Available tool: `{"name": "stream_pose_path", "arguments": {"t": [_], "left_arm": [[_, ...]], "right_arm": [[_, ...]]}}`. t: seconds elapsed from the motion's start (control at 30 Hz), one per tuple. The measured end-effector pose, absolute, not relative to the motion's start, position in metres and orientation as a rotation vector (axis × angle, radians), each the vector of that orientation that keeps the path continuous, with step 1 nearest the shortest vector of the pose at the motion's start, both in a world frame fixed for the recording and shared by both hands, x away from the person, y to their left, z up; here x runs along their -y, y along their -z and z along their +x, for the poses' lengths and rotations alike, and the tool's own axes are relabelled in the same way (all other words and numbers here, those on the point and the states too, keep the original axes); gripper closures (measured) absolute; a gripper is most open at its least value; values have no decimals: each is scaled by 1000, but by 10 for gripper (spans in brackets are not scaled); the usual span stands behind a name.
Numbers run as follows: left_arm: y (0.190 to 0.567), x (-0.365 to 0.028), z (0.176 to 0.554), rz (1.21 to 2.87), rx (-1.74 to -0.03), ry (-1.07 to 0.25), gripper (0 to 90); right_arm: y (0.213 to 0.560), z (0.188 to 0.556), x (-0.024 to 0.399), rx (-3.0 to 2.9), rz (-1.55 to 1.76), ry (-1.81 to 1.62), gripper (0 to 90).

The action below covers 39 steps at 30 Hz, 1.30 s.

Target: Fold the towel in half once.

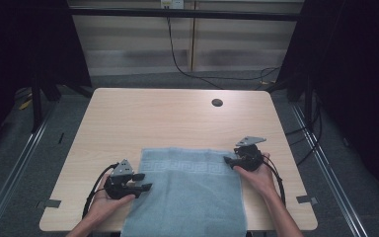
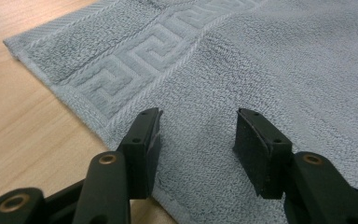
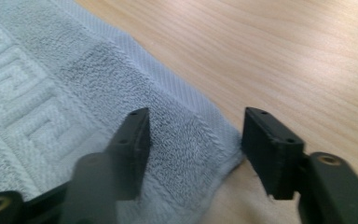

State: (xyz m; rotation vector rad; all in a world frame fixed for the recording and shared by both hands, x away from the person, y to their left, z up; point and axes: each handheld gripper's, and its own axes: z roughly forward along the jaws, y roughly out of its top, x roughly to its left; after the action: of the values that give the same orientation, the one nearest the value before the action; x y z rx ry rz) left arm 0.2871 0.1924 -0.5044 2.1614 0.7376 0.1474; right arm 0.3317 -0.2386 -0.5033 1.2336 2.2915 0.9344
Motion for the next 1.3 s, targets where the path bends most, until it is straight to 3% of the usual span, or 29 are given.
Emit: {"name": "stream_pose_path", "arguments": {"t": [0.07,0.17,0.3,0.43,0.6,1.17,1.3], "left_arm": [[504,-192,289,2149,-759,-91,430],[500,-195,298,2116,-806,-23,417],[484,-196,324,2051,-849,-102,394],[474,-195,359,2005,-878,-149,393],[489,-196,387,1993,-958,-136,427],[506,-178,386,2134,-906,-234,445],[507,-175,382,2133,-855,-229,647]], "right_arm": [[503,329,237,-2298,1219,-932,573],[502,328,237,-2302,1207,-932,719],[503,330,244,-2287,1248,-995,794],[503,330,242,-2290,1243,-980,805],[503,328,239,-2304,1233,-999,809],[503,327,239,-2307,1223,-1018,807],[504,327,238,-2306,1221,-1020,808]]}}
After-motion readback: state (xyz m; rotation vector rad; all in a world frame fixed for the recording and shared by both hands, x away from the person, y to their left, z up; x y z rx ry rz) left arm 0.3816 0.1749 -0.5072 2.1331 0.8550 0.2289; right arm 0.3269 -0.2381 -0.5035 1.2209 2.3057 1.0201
